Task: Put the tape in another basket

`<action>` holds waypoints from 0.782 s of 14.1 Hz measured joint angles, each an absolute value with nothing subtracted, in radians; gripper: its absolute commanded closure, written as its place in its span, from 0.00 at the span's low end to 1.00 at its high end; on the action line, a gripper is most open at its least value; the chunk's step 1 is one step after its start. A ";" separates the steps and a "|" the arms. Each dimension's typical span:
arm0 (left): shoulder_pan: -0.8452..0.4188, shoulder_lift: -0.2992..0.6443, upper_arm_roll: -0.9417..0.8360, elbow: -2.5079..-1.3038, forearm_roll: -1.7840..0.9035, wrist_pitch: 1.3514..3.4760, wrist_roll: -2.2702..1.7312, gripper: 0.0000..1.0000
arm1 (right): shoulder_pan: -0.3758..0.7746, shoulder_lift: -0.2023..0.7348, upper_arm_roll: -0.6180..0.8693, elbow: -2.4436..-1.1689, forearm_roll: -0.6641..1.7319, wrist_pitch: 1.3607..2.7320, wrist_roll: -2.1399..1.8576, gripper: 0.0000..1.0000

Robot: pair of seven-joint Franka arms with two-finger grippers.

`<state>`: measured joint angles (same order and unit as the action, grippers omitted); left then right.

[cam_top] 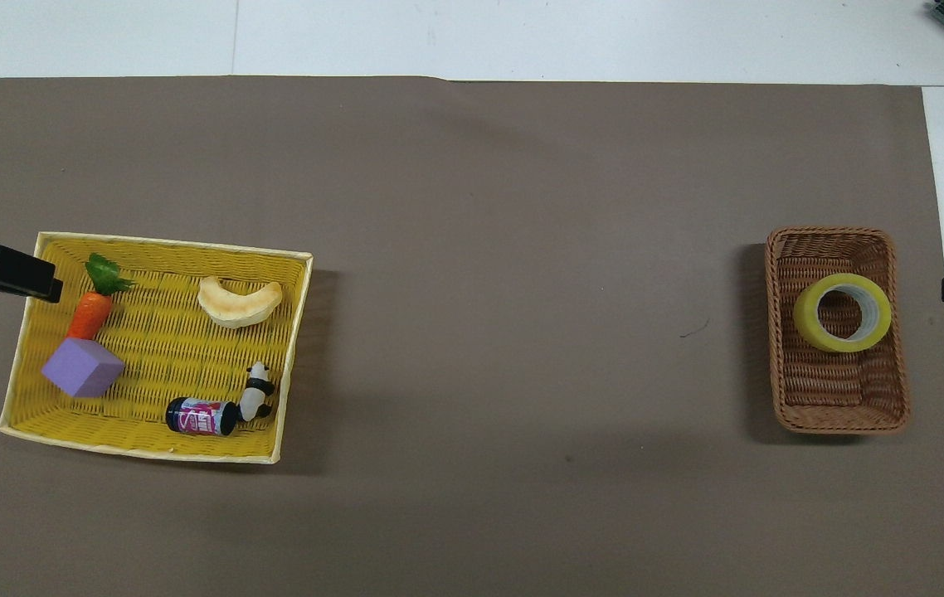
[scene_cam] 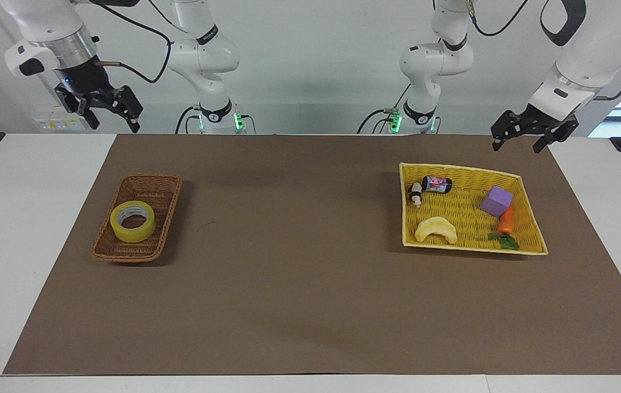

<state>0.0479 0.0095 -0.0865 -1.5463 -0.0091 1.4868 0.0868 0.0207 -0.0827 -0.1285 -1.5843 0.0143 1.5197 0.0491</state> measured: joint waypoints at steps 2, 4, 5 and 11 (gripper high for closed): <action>0.048 0.009 -0.087 -1.546 -0.009 1.487 0.087 0.00 | 0.021 -0.085 -0.129 -1.589 0.014 1.520 0.049 0.00; 0.048 0.009 -0.087 -1.546 -0.009 1.487 0.087 0.00 | 0.021 -0.087 -0.128 -1.593 0.014 1.519 0.049 0.00; 0.048 0.009 -0.087 -1.546 -0.009 1.487 0.087 0.00 | 0.021 -0.088 -0.128 -1.594 0.007 1.519 0.049 0.00; 0.048 0.009 -0.087 -1.546 -0.009 1.486 0.087 0.00 | 0.037 -0.082 -0.117 -1.521 -0.025 1.445 0.049 0.00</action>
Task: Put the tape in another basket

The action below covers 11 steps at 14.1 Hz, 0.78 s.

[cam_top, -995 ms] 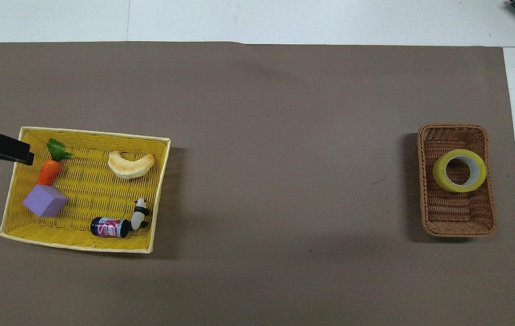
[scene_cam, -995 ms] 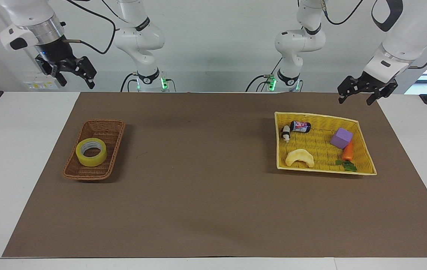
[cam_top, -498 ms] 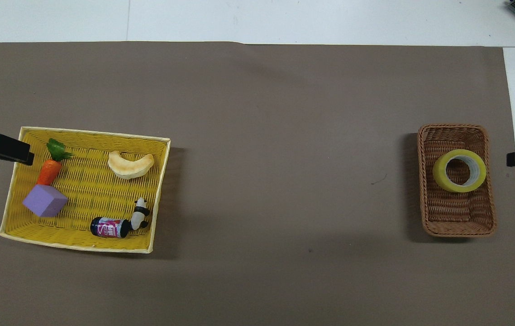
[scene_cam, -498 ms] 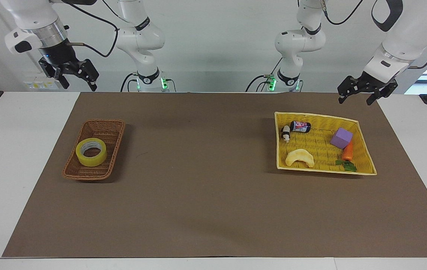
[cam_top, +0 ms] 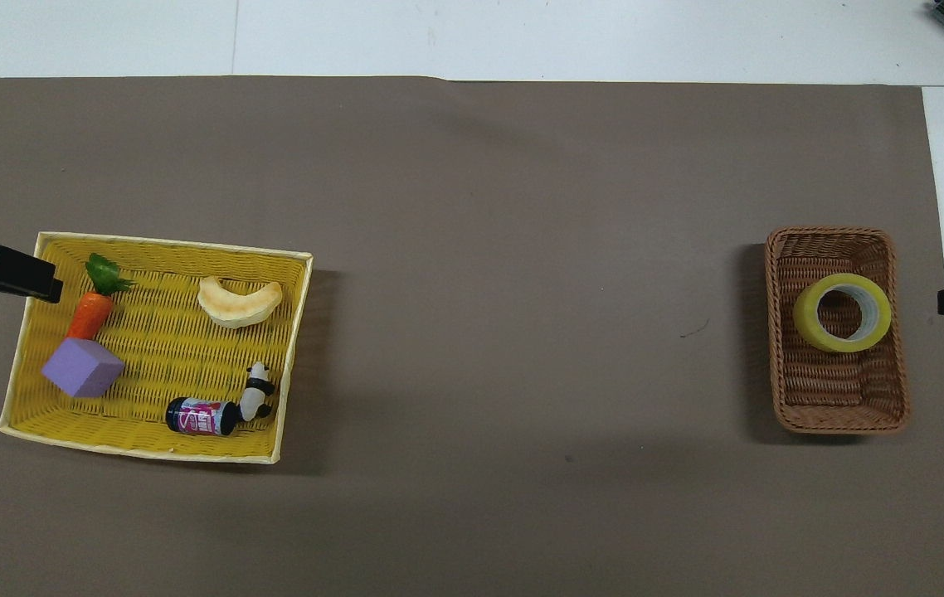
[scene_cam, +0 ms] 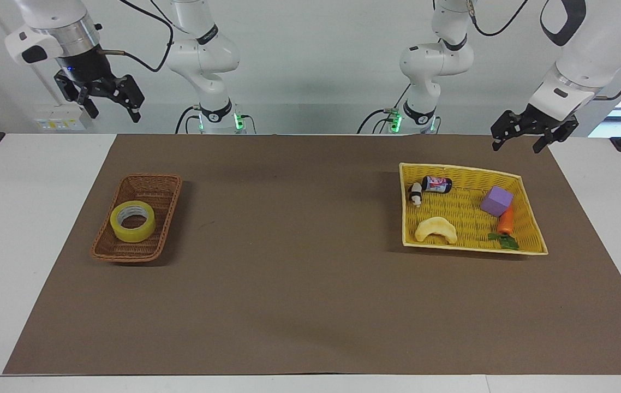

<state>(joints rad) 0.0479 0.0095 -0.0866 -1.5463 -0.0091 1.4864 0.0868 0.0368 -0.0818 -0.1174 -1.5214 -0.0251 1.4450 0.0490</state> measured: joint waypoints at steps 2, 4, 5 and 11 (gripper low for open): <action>0.048 0.009 -0.087 -1.546 -0.009 1.486 0.087 0.00 | 0.037 -0.077 -0.117 -1.523 -0.024 1.455 0.049 0.00; 0.048 0.009 -0.087 -1.546 -0.009 1.486 0.087 0.00 | 0.037 -0.071 -0.117 -1.523 -0.024 1.459 0.049 0.00; 0.048 0.009 -0.087 -1.546 -0.009 1.486 0.087 0.00 | 0.037 -0.070 -0.117 -1.523 -0.024 1.460 0.049 0.00; 0.048 0.009 -0.087 -1.546 -0.009 1.486 0.087 0.00 | 0.037 -0.069 -0.117 -1.522 -0.024 1.463 0.049 0.00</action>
